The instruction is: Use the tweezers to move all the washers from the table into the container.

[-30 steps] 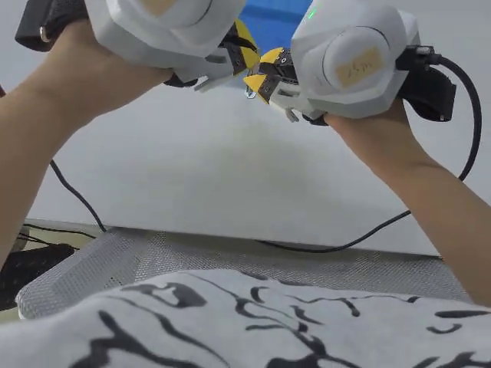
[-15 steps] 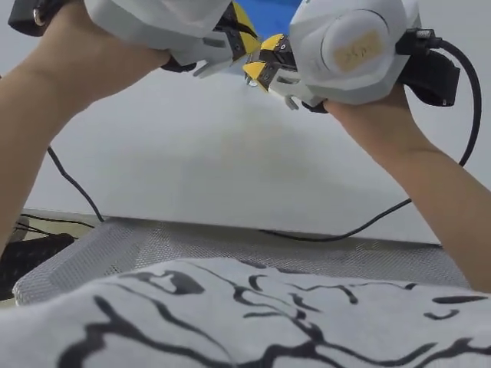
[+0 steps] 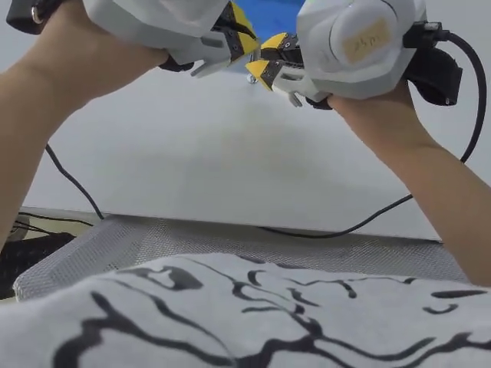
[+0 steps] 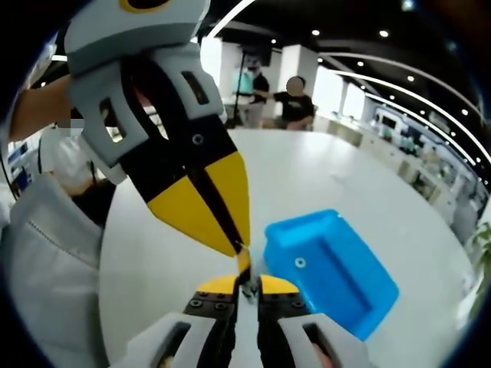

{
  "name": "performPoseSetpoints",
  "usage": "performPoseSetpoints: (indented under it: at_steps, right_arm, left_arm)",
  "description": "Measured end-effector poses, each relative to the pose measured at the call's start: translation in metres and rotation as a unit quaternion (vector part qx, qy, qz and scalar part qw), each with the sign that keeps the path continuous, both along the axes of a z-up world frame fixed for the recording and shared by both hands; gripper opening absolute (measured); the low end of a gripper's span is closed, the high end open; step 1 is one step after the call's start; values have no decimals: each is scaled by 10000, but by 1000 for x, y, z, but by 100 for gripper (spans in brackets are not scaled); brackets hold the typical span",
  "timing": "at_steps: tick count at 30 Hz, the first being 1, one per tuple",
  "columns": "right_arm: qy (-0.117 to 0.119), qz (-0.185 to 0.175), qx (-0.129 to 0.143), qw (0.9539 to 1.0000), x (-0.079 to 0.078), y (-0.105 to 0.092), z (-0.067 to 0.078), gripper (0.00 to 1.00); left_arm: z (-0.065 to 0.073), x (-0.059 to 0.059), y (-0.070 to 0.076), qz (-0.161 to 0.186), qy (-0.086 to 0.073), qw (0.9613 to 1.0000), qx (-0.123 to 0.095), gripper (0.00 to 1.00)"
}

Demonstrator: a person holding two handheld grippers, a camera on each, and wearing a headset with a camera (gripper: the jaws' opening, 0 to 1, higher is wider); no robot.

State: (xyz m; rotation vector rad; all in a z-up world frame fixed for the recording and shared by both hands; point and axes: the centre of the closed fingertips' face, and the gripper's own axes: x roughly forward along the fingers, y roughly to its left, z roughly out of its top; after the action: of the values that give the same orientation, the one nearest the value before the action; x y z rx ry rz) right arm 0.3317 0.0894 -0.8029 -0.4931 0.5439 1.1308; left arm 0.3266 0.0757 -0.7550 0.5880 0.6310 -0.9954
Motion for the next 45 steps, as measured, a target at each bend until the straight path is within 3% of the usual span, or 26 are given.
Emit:
performPoseSetpoints:
  at_steps: [10, 25, 32, 37, 45]
  right_arm:
    - [360, -178, 182, 9990, 1, -3, -1, 6]
    - [262, 6, 214, 9994, 0, 0, 11, 5]
    - [335, 3, 177, 9993, -3, -1, 7, 5]
    - [510, -47, 328, 9982, -1, 0, 6, 5]
    - [470, 30, 321, 9984, 0, 4, 3, 3]
  left_arm:
    - [0, -1, -4, -46, 77, 9999, -145, 0]
    - [3, 0, -1, -57, 110, 9999, -44, 0]
    - [-1, -2, -2, -64, 176, 9998, -20, 0]
    - [-1, -2, 0, -49, 180, 9998, -16, 0]
    - [0, -1, 2, -33, 183, 9998, 46, 0]
